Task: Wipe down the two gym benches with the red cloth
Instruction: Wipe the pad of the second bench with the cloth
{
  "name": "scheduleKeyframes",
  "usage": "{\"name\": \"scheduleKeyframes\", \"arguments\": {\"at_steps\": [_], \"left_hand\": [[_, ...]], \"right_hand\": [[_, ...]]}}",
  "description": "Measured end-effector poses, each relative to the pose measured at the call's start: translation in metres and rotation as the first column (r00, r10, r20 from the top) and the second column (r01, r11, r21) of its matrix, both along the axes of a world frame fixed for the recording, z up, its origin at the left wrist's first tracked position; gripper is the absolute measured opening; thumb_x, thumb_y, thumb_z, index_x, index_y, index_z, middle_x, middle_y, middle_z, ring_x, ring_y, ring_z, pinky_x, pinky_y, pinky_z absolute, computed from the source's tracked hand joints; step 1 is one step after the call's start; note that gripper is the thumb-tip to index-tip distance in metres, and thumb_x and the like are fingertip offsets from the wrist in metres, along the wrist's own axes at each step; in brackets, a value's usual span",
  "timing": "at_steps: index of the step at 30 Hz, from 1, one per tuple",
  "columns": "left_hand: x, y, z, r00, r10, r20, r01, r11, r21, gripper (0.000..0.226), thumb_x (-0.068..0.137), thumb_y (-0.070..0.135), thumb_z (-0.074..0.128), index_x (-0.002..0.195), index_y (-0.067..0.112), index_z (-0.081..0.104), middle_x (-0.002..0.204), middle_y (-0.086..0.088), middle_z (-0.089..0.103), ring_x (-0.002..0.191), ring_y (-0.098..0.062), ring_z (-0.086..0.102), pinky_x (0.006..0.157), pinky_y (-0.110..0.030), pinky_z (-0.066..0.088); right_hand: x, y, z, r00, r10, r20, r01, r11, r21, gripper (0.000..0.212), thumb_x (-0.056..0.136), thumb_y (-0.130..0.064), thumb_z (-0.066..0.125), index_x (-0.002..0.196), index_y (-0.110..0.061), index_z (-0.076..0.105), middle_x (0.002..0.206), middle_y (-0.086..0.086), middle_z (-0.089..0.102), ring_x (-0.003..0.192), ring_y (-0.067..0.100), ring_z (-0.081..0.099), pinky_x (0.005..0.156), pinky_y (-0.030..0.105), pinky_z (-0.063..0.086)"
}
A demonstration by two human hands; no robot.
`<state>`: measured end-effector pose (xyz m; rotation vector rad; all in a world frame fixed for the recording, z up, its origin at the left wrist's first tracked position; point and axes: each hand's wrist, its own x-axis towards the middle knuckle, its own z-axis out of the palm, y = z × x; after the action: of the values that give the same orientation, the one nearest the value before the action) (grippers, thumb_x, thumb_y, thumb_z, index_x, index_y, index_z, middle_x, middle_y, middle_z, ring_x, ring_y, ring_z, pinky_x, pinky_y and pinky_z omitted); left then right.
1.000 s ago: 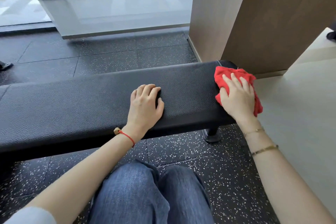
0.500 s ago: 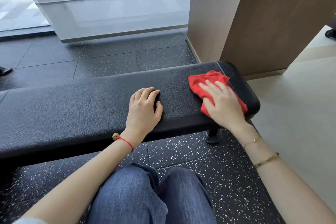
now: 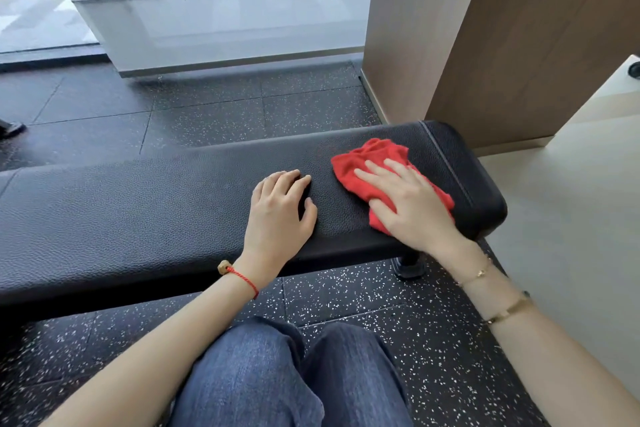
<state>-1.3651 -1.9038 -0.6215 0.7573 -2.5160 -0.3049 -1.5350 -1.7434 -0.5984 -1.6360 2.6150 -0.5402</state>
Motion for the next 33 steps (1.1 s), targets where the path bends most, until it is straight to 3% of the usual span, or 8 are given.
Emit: {"name": "scheduleKeyframes", "arguments": {"at_steps": [3, 7, 12, 17, 22, 25, 27, 33], "left_hand": [[0.0, 0.0, -0.001, 1.0, 0.004, -0.001, -0.004, 1.0, -0.017, 0.036, 0.089, 0.023, 0.058, 0.122, 0.012, 0.068, 0.128, -0.006, 0.064, 0.122, -0.029, 0.055, 0.11, -0.046, 0.04], [-0.001, 0.0, 0.0, 1.0, 0.02, 0.004, -0.02, 0.999, -0.038, 0.036, 0.088, 0.025, 0.057, 0.12, 0.012, 0.069, 0.126, -0.006, 0.066, 0.12, -0.029, 0.057, 0.108, -0.045, 0.041], [0.0, 0.0, 0.002, 1.0, 0.02, 0.015, -0.02, 0.999, -0.036, 0.037, 0.088, 0.024, 0.058, 0.121, 0.012, 0.069, 0.127, -0.006, 0.066, 0.121, -0.029, 0.057, 0.108, -0.045, 0.041], [0.008, -0.003, 0.003, 0.998, -0.022, 0.066, 0.022, 1.0, 0.001, 0.041, 0.095, 0.026, 0.055, 0.134, 0.015, 0.062, 0.141, -0.006, 0.058, 0.135, -0.027, 0.048, 0.116, -0.043, 0.034], [0.038, -0.004, -0.004, 0.993, -0.029, 0.117, 0.043, 0.993, -0.112, 0.051, 0.097, 0.038, 0.041, 0.143, 0.018, 0.053, 0.149, -0.005, 0.051, 0.141, -0.026, 0.043, 0.119, -0.046, 0.03], [0.047, -0.004, -0.009, 0.997, 0.001, 0.074, 0.012, 0.984, -0.176, 0.049, 0.097, 0.038, 0.044, 0.139, 0.018, 0.057, 0.146, -0.005, 0.055, 0.137, -0.026, 0.047, 0.118, -0.046, 0.032], [0.046, -0.002, -0.012, 0.999, 0.032, 0.044, -0.023, 0.98, -0.199, 0.046, 0.096, 0.037, 0.048, 0.136, 0.018, 0.061, 0.143, -0.004, 0.058, 0.134, -0.026, 0.05, 0.116, -0.044, 0.033], [0.044, 0.0, -0.017, 0.996, 0.078, -0.031, -0.083, 0.967, -0.239, 0.044, 0.092, 0.036, 0.053, 0.13, 0.017, 0.066, 0.136, -0.004, 0.063, 0.128, -0.027, 0.055, 0.111, -0.041, 0.037]], "right_hand": [[-0.048, 0.004, -0.001, 0.984, -0.163, -0.071, 0.164, 0.986, 0.018, 0.05, 0.093, -0.031, 0.051, 0.143, -0.032, 0.046, 0.151, -0.004, 0.043, 0.14, 0.025, 0.034, 0.117, 0.042, 0.022], [-0.093, -0.036, 0.003, 0.933, -0.356, -0.053, 0.36, 0.928, 0.096, 0.05, 0.096, -0.034, 0.044, 0.146, -0.034, 0.04, 0.156, -0.005, 0.035, 0.143, 0.026, 0.028, 0.119, 0.044, 0.015], [-0.041, -0.079, 0.0, 0.979, -0.198, -0.045, 0.202, 0.973, 0.114, 0.053, 0.094, -0.037, 0.042, 0.147, -0.037, 0.036, 0.157, -0.008, 0.032, 0.144, 0.022, 0.026, 0.12, 0.042, 0.01], [0.013, -0.04, 0.001, 0.999, 0.04, -0.035, -0.037, 0.996, 0.079, 0.055, 0.09, -0.039, 0.043, 0.145, -0.038, 0.039, 0.155, -0.011, 0.036, 0.144, 0.02, 0.028, 0.121, 0.042, 0.013], [-0.026, -0.001, 0.0, 0.99, -0.131, -0.056, 0.134, 0.99, 0.055, 0.051, 0.095, -0.034, 0.049, 0.145, -0.035, 0.041, 0.154, -0.007, 0.037, 0.143, 0.021, 0.029, 0.119, 0.044, 0.017], [-0.046, -0.013, 0.002, 0.935, -0.352, -0.042, 0.354, 0.934, 0.041, 0.049, 0.096, -0.031, 0.048, 0.145, -0.032, 0.042, 0.155, -0.004, 0.036, 0.143, 0.024, 0.028, 0.119, 0.045, 0.014], [-0.04, -0.027, 0.003, 0.914, -0.405, -0.007, 0.405, 0.913, 0.039, 0.05, 0.096, -0.032, 0.046, 0.145, -0.033, 0.042, 0.156, -0.004, 0.035, 0.144, 0.024, 0.027, 0.12, 0.044, 0.011], [0.033, -0.009, -0.005, 0.992, -0.115, -0.052, 0.117, 0.993, 0.027, 0.054, 0.09, -0.04, 0.042, 0.144, -0.036, 0.042, 0.152, -0.011, 0.04, 0.142, 0.02, 0.031, 0.12, 0.043, 0.015]]}}
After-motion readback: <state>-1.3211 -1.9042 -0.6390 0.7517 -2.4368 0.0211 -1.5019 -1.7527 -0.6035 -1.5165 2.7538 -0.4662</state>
